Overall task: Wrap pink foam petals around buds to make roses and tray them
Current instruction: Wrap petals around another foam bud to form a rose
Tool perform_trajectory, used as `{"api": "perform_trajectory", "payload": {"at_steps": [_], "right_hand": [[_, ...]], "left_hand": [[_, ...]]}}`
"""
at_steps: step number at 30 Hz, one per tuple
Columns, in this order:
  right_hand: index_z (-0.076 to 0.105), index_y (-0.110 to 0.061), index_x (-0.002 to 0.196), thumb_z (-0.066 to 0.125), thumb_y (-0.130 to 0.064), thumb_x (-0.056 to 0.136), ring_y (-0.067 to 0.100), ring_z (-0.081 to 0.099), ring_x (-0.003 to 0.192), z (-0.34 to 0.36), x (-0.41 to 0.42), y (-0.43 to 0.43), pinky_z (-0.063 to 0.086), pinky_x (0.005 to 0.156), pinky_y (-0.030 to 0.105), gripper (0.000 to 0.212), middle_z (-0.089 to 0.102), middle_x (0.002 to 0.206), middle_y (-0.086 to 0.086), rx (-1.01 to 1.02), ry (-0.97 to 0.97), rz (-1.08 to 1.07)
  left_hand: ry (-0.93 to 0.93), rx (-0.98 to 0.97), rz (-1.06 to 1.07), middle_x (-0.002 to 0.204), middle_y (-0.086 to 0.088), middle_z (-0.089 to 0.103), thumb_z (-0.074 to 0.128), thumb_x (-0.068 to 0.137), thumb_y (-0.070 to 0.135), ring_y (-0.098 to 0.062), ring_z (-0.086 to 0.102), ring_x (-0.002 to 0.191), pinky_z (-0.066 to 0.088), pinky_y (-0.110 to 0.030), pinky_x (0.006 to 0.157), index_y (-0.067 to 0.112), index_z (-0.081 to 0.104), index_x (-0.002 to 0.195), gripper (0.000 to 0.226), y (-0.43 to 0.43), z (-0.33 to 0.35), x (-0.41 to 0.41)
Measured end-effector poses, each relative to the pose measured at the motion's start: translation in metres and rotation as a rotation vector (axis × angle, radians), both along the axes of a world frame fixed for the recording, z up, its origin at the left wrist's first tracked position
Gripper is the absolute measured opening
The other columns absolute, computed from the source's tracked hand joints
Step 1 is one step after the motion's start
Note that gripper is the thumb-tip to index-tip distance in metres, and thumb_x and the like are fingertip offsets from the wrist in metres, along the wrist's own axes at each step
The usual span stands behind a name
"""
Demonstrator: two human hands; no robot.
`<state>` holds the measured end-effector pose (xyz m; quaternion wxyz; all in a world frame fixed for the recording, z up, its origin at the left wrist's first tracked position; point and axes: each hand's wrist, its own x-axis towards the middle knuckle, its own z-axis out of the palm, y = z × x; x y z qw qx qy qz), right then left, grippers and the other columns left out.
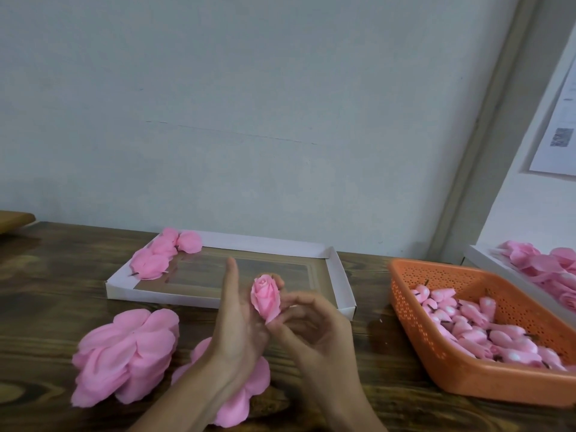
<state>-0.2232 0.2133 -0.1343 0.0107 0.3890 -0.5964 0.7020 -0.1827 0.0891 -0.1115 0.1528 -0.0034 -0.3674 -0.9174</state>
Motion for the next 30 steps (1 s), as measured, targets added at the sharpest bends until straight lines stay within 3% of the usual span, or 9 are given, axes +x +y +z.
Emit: {"api": "perform_trajectory", "payload": {"at_steps": [4,8,10,13,16,19,24,27,30], "right_hand": [[0.075,-0.02,0.106,0.088,0.0,0.08,0.026,0.075,0.081,0.0,-0.005,0.003,0.063,0.075,0.034,0.035,0.076,0.098,0.004,0.021,0.053,-0.082],[0.076,-0.032,0.109,0.088,0.003,0.079,0.025,0.073,0.074,0.007,-0.008,0.005,0.063,0.069,0.035,0.048,0.073,0.094,0.003,0.015,0.07,-0.123],[0.076,-0.033,0.109,0.088,0.004,0.077,0.029,0.072,0.071,0.01,-0.009,0.007,0.064,0.067,0.045,0.05,0.072,0.091,0.002,0.014,0.081,-0.125],[0.07,-0.035,0.101,0.089,0.002,0.077,0.032,0.072,0.066,0.011,-0.01,0.01,0.061,0.062,0.055,0.048,0.071,0.088,0.002,0.026,0.096,-0.147],[0.063,-0.031,0.088,0.089,-0.002,0.079,0.027,0.073,0.062,0.009,-0.011,0.011,0.06,0.058,0.05,0.04,0.071,0.079,0.003,0.056,0.168,-0.185],[0.071,-0.025,0.083,0.09,-0.004,0.078,0.018,0.068,0.064,0.005,-0.013,0.011,0.057,0.056,0.042,0.028,0.068,0.08,-0.004,0.124,0.41,-0.301],[0.079,-0.025,0.096,0.081,-0.02,0.088,0.004,0.065,0.08,0.0,-0.013,0.009,0.055,0.064,0.023,0.01,0.066,0.098,-0.017,0.224,0.652,-0.355],[0.08,-0.024,0.098,0.081,-0.018,0.088,-0.002,0.062,0.088,-0.003,-0.014,0.007,0.053,0.069,0.016,0.012,0.066,0.102,-0.017,0.264,0.738,-0.395],[0.081,-0.026,0.095,0.077,-0.026,0.087,0.006,0.061,0.087,0.0,-0.012,0.006,0.051,0.068,0.021,0.008,0.067,0.098,-0.014,0.246,0.777,-0.432]], "left_hand": [[-0.048,-0.055,0.017,0.087,-0.02,0.073,0.045,0.084,0.077,-0.031,0.076,0.084,0.062,-0.043,0.079,0.009,0.079,0.077,0.076,0.003,-0.005,-0.005],[-0.088,-0.14,-0.035,0.121,-0.023,0.073,0.048,0.095,0.069,-0.031,0.071,0.117,0.051,-0.043,0.104,0.01,0.082,0.107,0.07,0.004,-0.005,-0.003],[-0.085,-0.195,-0.052,0.125,-0.019,0.073,0.044,0.096,0.063,-0.029,0.067,0.125,0.048,-0.04,0.108,0.011,0.079,0.117,0.066,0.004,-0.004,-0.002],[-0.095,-0.223,-0.033,0.126,-0.021,0.069,0.041,0.101,0.061,-0.039,0.056,0.127,0.031,-0.051,0.114,0.008,0.077,0.118,0.066,0.004,-0.007,-0.003],[-0.113,-0.243,-0.017,0.105,-0.02,0.064,0.041,0.1,0.058,-0.034,0.052,0.109,0.032,-0.049,0.1,0.009,0.077,0.104,0.062,0.006,-0.007,-0.004],[-0.133,-0.206,-0.014,0.099,-0.018,0.066,0.05,0.091,0.057,-0.029,0.06,0.1,0.038,-0.046,0.1,0.01,0.078,0.098,0.055,0.006,-0.007,-0.004],[-0.188,-0.277,0.059,0.085,-0.009,0.069,0.075,0.074,0.074,-0.023,0.065,0.087,0.046,-0.046,0.094,0.014,0.076,0.082,0.06,0.01,-0.009,-0.005],[-0.207,-0.323,0.074,0.082,-0.009,0.07,0.075,0.065,0.08,-0.023,0.066,0.081,0.048,-0.043,0.087,0.012,0.072,0.084,0.07,0.008,-0.006,-0.005],[-0.213,-0.411,0.104,0.069,-0.001,0.072,0.064,0.064,0.075,-0.017,0.067,0.066,0.052,-0.037,0.071,0.015,0.068,0.083,0.063,0.006,-0.004,-0.004]]}}
